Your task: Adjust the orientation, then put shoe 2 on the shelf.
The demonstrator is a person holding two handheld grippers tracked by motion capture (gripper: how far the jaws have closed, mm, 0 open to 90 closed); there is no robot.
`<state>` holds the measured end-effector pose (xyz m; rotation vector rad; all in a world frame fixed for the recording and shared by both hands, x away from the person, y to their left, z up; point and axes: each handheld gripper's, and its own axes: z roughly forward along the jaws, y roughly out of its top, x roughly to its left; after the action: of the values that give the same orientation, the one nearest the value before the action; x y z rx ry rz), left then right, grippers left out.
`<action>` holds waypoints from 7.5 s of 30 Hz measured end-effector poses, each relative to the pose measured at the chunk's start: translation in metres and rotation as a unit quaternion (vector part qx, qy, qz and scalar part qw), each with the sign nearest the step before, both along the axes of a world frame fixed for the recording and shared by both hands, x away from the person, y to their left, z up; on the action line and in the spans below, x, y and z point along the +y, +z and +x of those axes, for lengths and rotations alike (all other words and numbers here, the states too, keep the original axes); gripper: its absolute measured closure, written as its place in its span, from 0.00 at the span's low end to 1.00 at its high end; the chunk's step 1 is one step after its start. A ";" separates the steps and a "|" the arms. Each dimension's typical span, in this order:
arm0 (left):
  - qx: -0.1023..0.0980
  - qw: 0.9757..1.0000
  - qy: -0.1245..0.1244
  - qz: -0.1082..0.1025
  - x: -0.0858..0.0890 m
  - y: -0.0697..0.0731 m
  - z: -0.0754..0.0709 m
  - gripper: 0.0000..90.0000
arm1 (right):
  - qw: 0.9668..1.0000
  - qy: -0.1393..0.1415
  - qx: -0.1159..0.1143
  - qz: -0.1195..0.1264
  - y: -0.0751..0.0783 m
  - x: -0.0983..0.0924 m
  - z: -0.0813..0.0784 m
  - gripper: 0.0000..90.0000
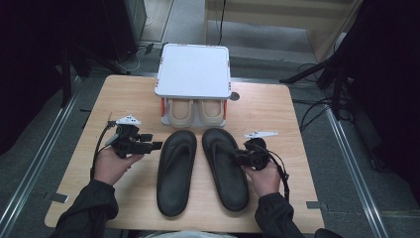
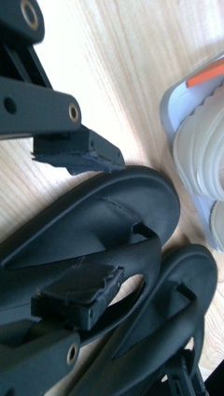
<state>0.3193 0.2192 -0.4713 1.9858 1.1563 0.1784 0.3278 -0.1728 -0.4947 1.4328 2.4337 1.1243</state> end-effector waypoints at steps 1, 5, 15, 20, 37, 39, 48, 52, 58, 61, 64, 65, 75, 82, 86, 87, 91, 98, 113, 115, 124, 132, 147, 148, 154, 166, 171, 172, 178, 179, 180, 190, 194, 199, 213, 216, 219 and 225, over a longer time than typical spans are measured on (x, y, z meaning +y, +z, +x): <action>-0.005 1.000 -0.001 0.001 0.000 0.001 -0.001 0.49 | 1.000 0.000 0.002 -0.001 -0.001 0.001 0.000 0.80; -0.009 1.000 -0.004 0.005 -0.001 0.001 -0.002 0.51 | 1.000 -0.003 0.003 -0.006 -0.006 0.007 0.001 0.80; -0.006 1.000 -0.012 -0.004 0.005 -0.004 -0.004 0.76 | 1.000 -0.005 0.008 0.004 -0.010 0.014 0.001 0.79; 0.001 1.000 -0.025 0.009 0.003 -0.010 -0.004 0.89 | 1.000 0.000 0.012 0.009 -0.011 0.016 0.000 0.78; 0.030 0.998 -0.044 0.023 0.000 -0.028 -0.002 1.00 | 0.998 0.040 -0.034 0.028 0.017 -0.003 -0.010 1.00; 0.035 0.998 -0.048 0.029 -0.002 -0.030 -0.002 1.00 | 0.999 0.036 -0.027 0.029 0.014 -0.005 -0.007 1.00; 0.058 0.994 -0.069 0.059 -0.011 -0.041 0.001 1.00 | 0.999 0.036 -0.022 0.016 0.007 -0.002 -0.003 1.00; 0.062 0.994 -0.073 0.058 -0.013 -0.042 0.001 1.00 | 0.999 0.035 -0.022 0.017 0.006 -0.003 -0.003 1.00; 0.058 0.991 -0.098 0.065 -0.023 -0.042 -0.003 1.00 | 0.999 0.036 -0.024 0.018 0.006 -0.003 -0.002 0.99; 0.059 0.990 -0.108 0.065 -0.028 -0.042 -0.005 1.00 | 0.999 0.034 -0.022 0.019 0.005 -0.003 -0.002 0.98; 0.060 0.990 -0.114 0.062 -0.031 -0.042 -0.005 1.00 | 0.999 0.033 -0.023 0.021 0.005 -0.004 -0.001 0.98; 0.062 0.989 -0.116 0.062 -0.032 -0.042 -0.006 1.00 | 0.999 0.033 -0.024 0.021 0.005 -0.005 0.000 0.98; 0.065 0.989 -0.120 0.053 -0.037 -0.041 -0.006 0.96 | 0.999 0.030 -0.032 0.020 0.004 -0.006 0.001 0.96; 0.061 0.992 -0.108 0.036 -0.033 -0.038 -0.004 0.84 | 0.998 0.032 -0.054 0.021 0.012 -0.003 -0.001 0.85; 0.058 0.993 -0.099 0.011 -0.030 -0.033 -0.005 0.78 | 0.997 0.031 -0.070 0.030 0.019 -0.002 -0.006 0.81; 0.057 0.993 -0.098 0.011 -0.029 -0.033 -0.005 0.78 | 0.996 0.033 -0.074 0.031 0.021 -0.001 -0.007 0.79; 0.055 0.994 -0.098 0.015 -0.029 -0.029 -0.005 0.73 | 0.995 0.032 -0.084 0.038 0.024 0.003 -0.017 0.75; 0.046 0.994 -0.098 0.007 -0.029 -0.021 -0.007 0.63 | 0.994 0.026 -0.094 0.052 0.024 0.013 -0.036 0.69; 0.040 0.995 -0.087 -0.016 -0.021 -0.009 -0.012 0.55 | 0.993 -0.001 -0.096 0.063 0.011 0.031 -0.059 0.66; 0.037 0.995 -0.091 -0.014 -0.021 -0.009 -0.013 0.54 | 0.993 -0.005 -0.097 0.063 0.010 0.031 -0.058 0.66; 0.030 0.996 -0.084 -0.014 -0.017 -0.007 -0.016 0.52 | 0.995 -0.006 -0.085 0.059 0.000 0.040 -0.057 0.61; 0.030 0.997 -0.076 -0.016 -0.016 -0.008 -0.013 0.51 | 0.995 0.004 -0.086 0.043 -0.005 0.054 -0.058 0.52; 0.019 0.997 -0.072 -0.020 -0.016 -0.006 -0.013 0.50 | 0.995 0.002 -0.095 0.006 -0.018 0.087 -0.055 0.47; 0.018 0.997 -0.071 -0.021 -0.016 -0.006 -0.013 0.50 | 0.995 -0.002 -0.097 0.002 -0.019 0.088 -0.055 0.48; 0.016 0.997 -0.068 -0.024 -0.015 -0.006 -0.012 0.50 | 0.996 -0.020 -0.092 -0.001 -0.022 0.094 -0.052 0.51; 0.011 0.997 -0.070 -0.028 -0.013 -0.004 -0.012 0.50 | 0.995 -0.036 -0.089 -0.019 -0.028 0.102 -0.050 0.61; 0.010 0.997 -0.069 -0.029 -0.012 -0.004 -0.012 0.50 | 0.995 -0.035 -0.090 -0.022 -0.028 0.102 -0.050 0.64; 0.010 0.997 -0.069 -0.028 -0.012 -0.004 -0.012 0.50 | 0.995 -0.036 -0.089 -0.021 -0.028 0.102 -0.050 0.65; 0.010 0.997 -0.070 -0.029 -0.012 -0.004 -0.012 0.50 | 0.995 -0.037 -0.088 -0.020 -0.028 0.102 -0.050 0.72; 0.010 0.997 -0.070 -0.030 -0.012 -0.003 -0.012 0.50 | 0.995 -0.038 -0.087 -0.021 -0.028 0.101 -0.050 0.73; 0.011 0.997 -0.070 -0.031 -0.012 -0.003 -0.012 0.50 | 0.995 -0.039 -0.086 -0.019 -0.028 0.101 -0.050 0.73; 0.011 0.997 -0.068 -0.032 -0.011 -0.004 -0.011 0.50 | 0.995 -0.051 -0.080 -0.020 -0.027 0.099 -0.050 0.81; 0.010 0.997 -0.068 -0.032 -0.011 -0.004 -0.011 0.50 | 0.996 -0.050 -0.076 -0.015 -0.026 0.097 -0.049 0.83; 0.010 0.997 -0.067 -0.033 -0.011 -0.004 -0.011 0.50 | 0.996 -0.046 -0.078 -0.016 -0.026 0.097 -0.050 0.84; 0.012 0.998 -0.057 -0.035 -0.006 -0.003 -0.010 0.48 | 0.998 -0.015 -0.062 0.010 -0.016 0.079 -0.043 0.85; 0.013 0.998 -0.049 -0.036 -0.002 -0.002 -0.010 0.47 | 0.998 0.008 -0.060 0.012 -0.013 0.075 -0.041 0.85; 0.015 0.998 -0.042 -0.037 0.002 -0.002 -0.010 0.47 | 0.997 0.037 -0.063 0.014 -0.006 0.071 -0.038 0.84; 0.010 0.999 -0.029 -0.038 0.009 0.000 -0.011 0.47 | 0.991 0.113 -0.069 0.005 0.009 0.064 -0.029 0.85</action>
<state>0.3083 0.2285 -0.4711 1.9561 1.1005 0.0841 0.2993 -0.1090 -0.4858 1.0630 2.5415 1.2356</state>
